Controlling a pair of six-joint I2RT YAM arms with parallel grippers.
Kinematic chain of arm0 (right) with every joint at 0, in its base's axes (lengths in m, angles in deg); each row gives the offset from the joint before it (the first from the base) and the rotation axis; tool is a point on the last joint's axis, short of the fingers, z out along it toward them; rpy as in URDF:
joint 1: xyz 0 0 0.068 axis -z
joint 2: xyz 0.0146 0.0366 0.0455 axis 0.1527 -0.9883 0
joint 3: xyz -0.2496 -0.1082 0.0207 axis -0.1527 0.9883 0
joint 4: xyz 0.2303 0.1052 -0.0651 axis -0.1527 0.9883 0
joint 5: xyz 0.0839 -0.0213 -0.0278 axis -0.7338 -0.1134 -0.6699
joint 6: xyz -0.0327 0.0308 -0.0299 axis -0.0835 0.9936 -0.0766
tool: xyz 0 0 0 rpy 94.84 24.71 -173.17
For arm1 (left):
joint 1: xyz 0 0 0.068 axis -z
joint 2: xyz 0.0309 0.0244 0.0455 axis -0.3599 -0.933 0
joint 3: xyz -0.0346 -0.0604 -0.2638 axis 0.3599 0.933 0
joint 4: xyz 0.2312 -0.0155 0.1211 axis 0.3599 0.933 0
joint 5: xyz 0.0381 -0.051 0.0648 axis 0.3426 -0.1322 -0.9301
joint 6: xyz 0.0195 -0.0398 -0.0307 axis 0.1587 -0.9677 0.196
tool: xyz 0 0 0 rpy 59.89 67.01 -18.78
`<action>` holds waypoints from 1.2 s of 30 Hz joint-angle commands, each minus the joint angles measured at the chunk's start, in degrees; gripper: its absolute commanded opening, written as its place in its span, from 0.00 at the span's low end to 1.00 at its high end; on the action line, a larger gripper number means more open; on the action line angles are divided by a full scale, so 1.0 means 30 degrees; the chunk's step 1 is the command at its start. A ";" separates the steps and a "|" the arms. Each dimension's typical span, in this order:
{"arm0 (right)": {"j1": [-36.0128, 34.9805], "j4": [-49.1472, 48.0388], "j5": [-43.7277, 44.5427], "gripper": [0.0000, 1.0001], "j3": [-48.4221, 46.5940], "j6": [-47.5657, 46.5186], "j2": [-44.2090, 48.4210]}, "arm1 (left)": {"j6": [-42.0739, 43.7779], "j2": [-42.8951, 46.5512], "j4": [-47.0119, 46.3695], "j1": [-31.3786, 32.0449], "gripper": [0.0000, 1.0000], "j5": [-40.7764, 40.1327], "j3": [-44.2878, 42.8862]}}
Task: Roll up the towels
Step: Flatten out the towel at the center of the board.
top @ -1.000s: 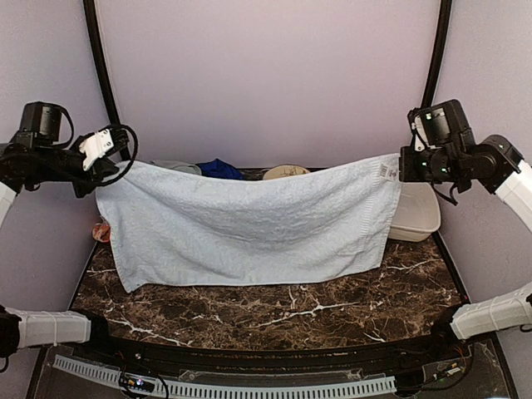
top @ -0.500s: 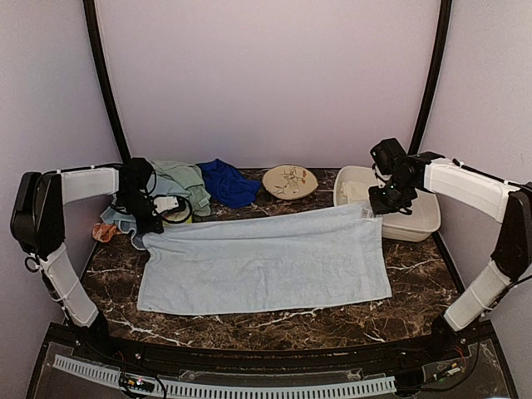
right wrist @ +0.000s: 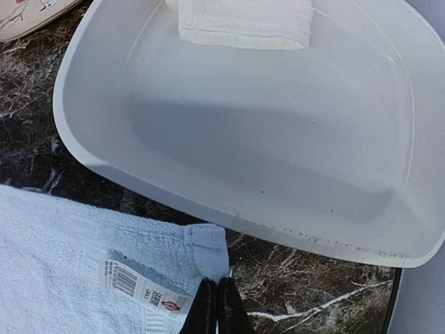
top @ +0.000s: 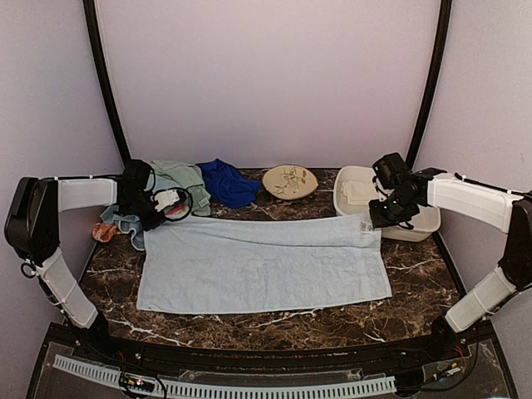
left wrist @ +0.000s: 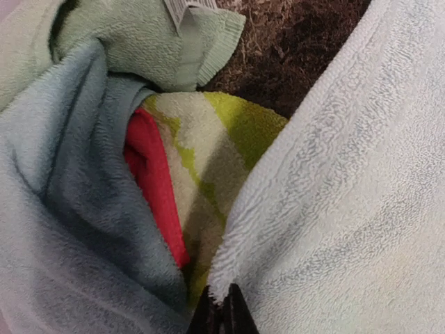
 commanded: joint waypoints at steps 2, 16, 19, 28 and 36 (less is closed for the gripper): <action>-0.1332 0.0464 0.1268 0.00 0.0674 0.1311 0.1228 | -0.0604 0.3924 0.0102 0.0258 0.00 0.1431 0.1100; -0.2282 0.1964 0.2777 0.00 0.2375 0.4338 0.2250 | -0.0303 0.7253 0.5037 0.1305 0.65 0.2872 0.4175; -0.2425 0.1980 0.2678 0.00 0.2824 0.4640 0.2502 | -0.0904 0.6346 0.4896 0.0754 0.69 0.3375 0.2601; -0.2507 0.1507 0.2473 0.00 0.3023 0.4505 0.2651 | 0.1207 0.3533 0.8186 0.2262 0.91 0.4296 0.1237; -0.2536 0.1480 0.1835 0.00 0.2067 0.4198 0.2413 | 0.1059 0.1853 0.6803 0.3456 0.90 0.3045 -0.0407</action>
